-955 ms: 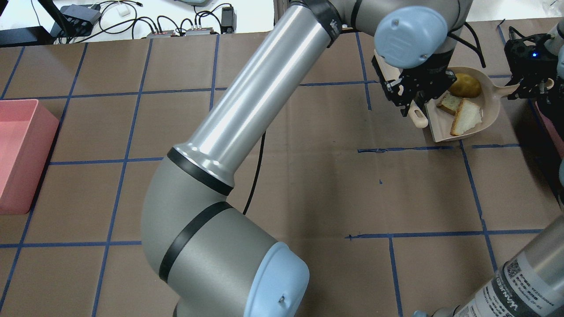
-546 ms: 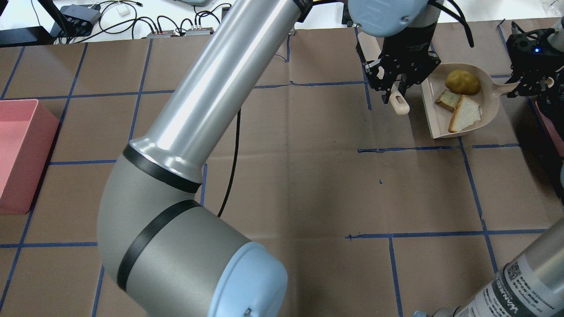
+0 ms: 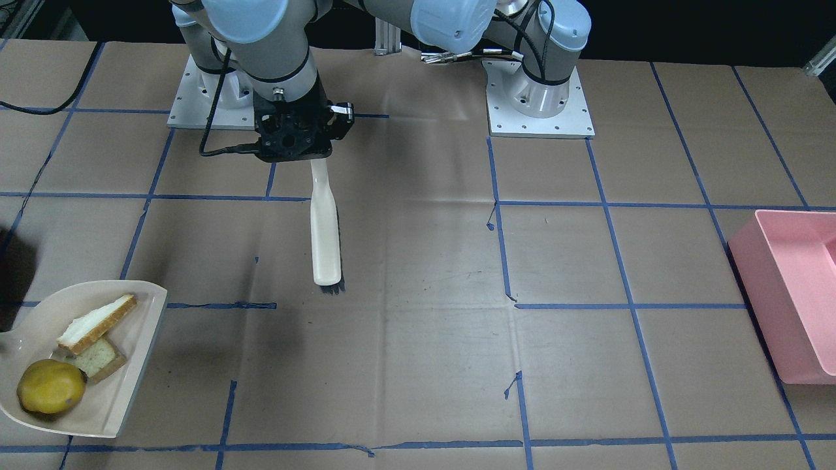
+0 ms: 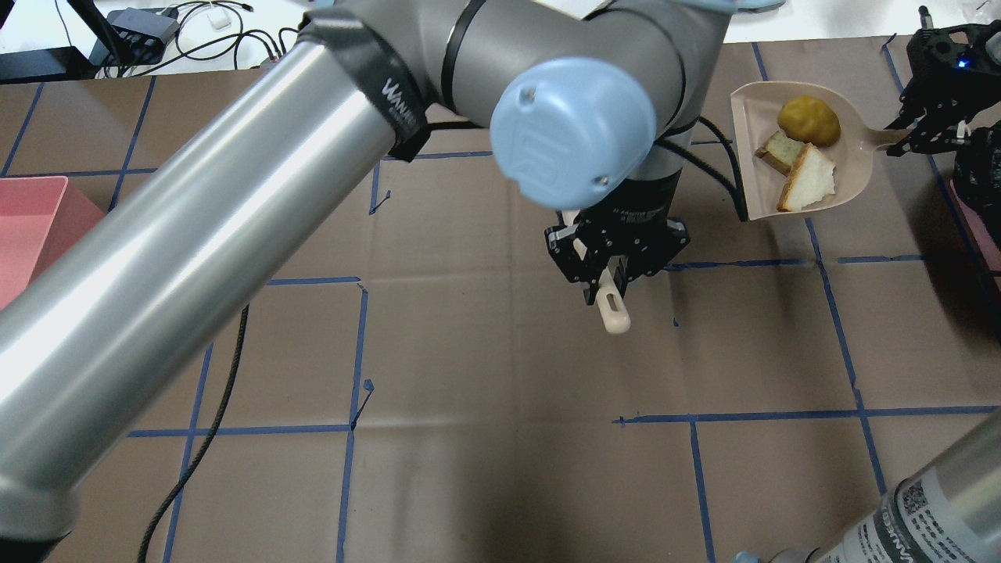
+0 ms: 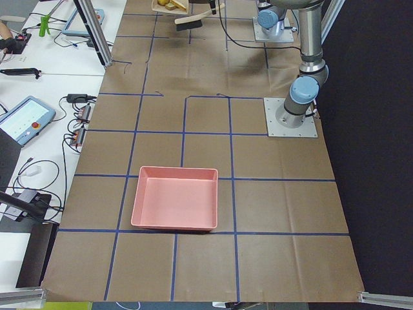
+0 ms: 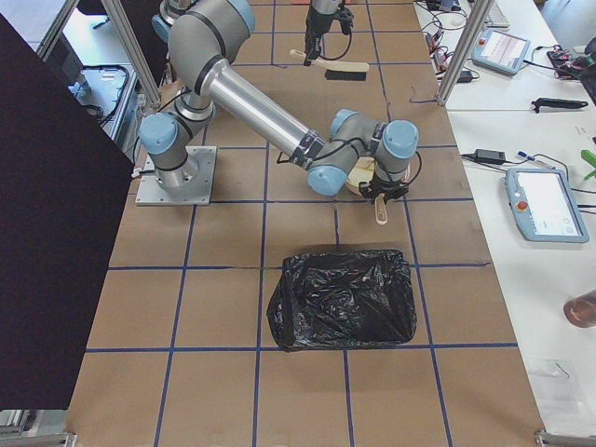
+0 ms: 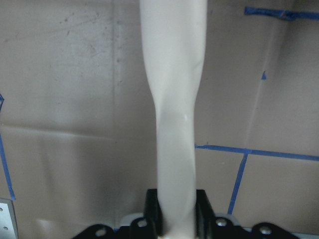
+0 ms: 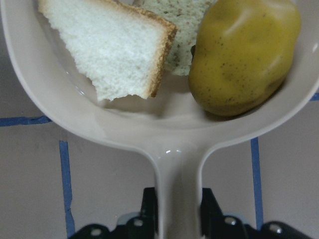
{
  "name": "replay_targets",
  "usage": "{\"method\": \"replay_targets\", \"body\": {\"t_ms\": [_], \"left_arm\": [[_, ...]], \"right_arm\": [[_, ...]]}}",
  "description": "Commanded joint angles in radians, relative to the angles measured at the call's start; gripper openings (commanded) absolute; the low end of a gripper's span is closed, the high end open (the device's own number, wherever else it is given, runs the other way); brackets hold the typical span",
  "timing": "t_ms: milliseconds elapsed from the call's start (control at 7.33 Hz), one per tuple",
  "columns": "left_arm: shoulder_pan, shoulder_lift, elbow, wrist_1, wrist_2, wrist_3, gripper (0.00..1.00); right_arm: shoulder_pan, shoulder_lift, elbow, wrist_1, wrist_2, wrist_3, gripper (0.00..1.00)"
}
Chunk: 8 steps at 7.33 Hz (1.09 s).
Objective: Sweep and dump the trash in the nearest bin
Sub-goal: 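Lift the loaded dustpan with the right gripper while the left gripper withdraws the brush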
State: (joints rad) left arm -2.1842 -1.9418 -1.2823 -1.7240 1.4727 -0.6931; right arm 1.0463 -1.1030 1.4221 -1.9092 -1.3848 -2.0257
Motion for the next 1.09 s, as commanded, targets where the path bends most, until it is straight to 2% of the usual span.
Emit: {"method": "replay_targets", "body": {"t_ms": [0,136,409,682,955], "left_arm": [[-0.02,0.169,-0.371,0.256,-0.003,-0.002,0.0],[-0.034,0.209,-0.505,0.361,-0.002,-0.002,0.0],[-0.037,0.266,-0.697,0.498,-0.006,-0.002,0.0],[-0.118,0.296,-0.8,0.639,-0.006,-0.002,0.0],[-0.149,0.332,-0.866,0.644,-0.003,-0.002,0.0]], "right_arm": [[0.0,-0.05,0.0,0.032,0.01,0.021,0.02],[-0.002,-0.061,-0.002,0.06,0.012,0.021,0.02],[-0.006,-0.112,-0.003,0.102,0.003,0.021,0.02],[-0.017,-0.152,-0.037,0.181,-0.043,0.018,0.02],[-0.043,-0.15,-0.151,0.365,-0.097,-0.013,0.02]]}}
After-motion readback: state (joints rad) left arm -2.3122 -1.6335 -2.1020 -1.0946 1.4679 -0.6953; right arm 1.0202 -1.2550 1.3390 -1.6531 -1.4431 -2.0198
